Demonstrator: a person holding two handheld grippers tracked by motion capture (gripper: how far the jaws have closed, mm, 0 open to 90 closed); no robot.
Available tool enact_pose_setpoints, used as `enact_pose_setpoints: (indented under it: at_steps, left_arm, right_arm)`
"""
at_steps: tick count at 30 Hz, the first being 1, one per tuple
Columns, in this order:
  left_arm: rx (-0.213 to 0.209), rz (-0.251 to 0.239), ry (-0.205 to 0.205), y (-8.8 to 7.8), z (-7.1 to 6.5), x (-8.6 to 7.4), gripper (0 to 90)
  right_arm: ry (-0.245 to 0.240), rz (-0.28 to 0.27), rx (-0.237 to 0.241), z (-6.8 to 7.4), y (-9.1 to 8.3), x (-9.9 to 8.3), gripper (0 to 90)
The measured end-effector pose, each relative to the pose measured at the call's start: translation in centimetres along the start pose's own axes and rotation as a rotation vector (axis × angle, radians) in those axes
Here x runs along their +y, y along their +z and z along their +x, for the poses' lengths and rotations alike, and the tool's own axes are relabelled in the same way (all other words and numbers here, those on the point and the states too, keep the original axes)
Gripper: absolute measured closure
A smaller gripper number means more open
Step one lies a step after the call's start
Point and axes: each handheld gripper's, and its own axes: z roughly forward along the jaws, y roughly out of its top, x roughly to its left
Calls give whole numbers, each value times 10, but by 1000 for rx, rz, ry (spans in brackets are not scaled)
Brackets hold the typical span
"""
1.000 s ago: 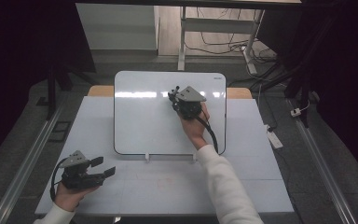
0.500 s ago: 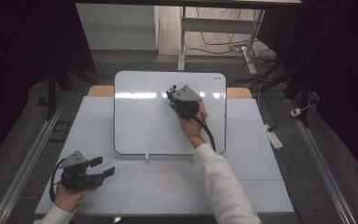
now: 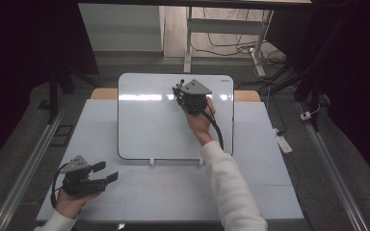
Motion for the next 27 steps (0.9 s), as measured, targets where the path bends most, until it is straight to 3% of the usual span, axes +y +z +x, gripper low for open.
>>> enact_pose_setpoints:
  at_steps: [3, 6, 8, 13, 19, 22, 27]
  left_arm:
    - [-1, -7, -4, -2, 0, 0, 287]
    - [-2, -3, -1, -1, 0, 0, 287]
    - [-2, -5, 0, 0, -1, 1, 286]
    - [-2, -13, 2, 0, -4, 5, 286]
    - [-1, -39, 26, 3, -12, 16, 286]
    - [-10, -70, 62, 3, -24, 29, 288]
    - [-59, -124, 157, 9, -53, 62, 300]
  right_arm:
    - [68, 12, -70, -19, -13, -2, 775]
    - [110, 2, -84, -34, -36, -9, 775]
    - [112, -17, -52, -34, -53, -12, 775]
    - [114, 12, 52, -24, -86, -25, 775]
    - [128, 75, 217, 5, -115, -42, 775]
    - [156, 89, 287, 18, -125, -49, 774]
    - [166, 110, 358, 36, -132, -63, 774]
